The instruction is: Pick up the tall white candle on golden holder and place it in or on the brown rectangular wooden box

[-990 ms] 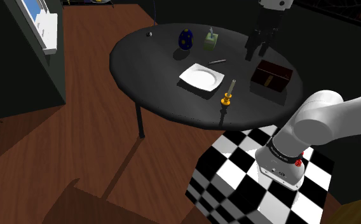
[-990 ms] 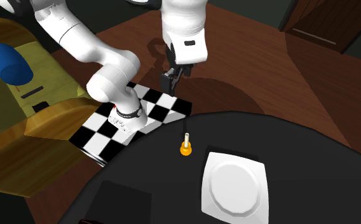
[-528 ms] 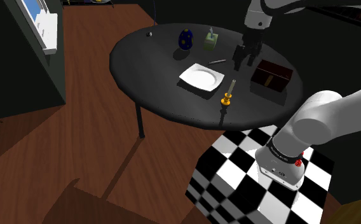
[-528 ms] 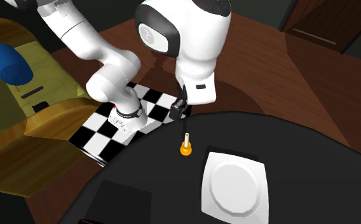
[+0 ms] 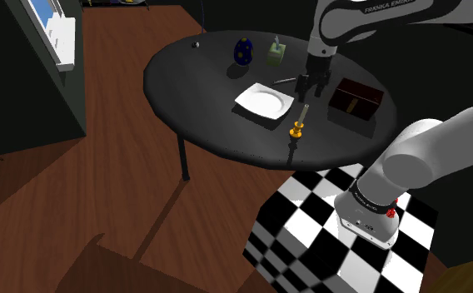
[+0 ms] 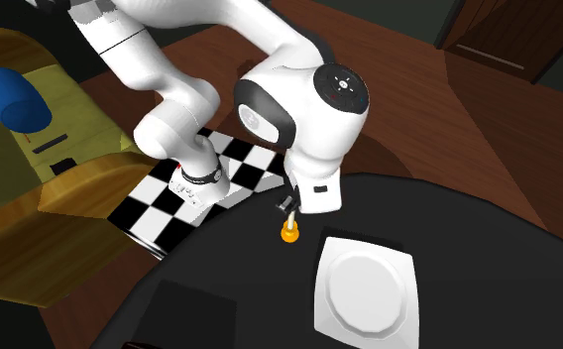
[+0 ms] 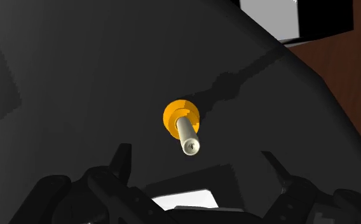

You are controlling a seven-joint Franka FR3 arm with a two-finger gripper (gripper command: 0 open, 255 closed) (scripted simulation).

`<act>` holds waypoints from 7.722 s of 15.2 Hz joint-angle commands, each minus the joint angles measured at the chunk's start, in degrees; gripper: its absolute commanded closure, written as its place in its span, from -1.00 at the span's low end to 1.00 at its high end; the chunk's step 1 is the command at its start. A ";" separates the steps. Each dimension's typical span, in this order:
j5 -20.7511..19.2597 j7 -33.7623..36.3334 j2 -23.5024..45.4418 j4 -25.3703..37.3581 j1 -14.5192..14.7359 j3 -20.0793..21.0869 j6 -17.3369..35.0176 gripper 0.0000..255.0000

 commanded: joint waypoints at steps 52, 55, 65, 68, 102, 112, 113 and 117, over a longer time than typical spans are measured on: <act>0.44 0.30 -3.58 14.49 0.18 1.13 -18.04 1.00; 0.53 0.29 -3.42 16.92 0.23 1.23 -20.32 1.00; -5.24 -12.45 -0.36 23.66 -3.95 -8.21 -23.16 1.00; -6.62 -16.90 1.81 26.78 -5.07 -11.46 -23.65 1.00; 2.84 -53.12 34.97 54.11 -16.93 -33.58 -18.65 1.00; 2.63 -52.31 34.62 46.04 -16.49 -33.35 -10.90 1.00; 2.67 -52.27 34.68 45.32 -16.48 -33.33 -10.15 1.00; 2.76 -52.23 34.82 44.10 -16.48 -33.29 -8.82 1.00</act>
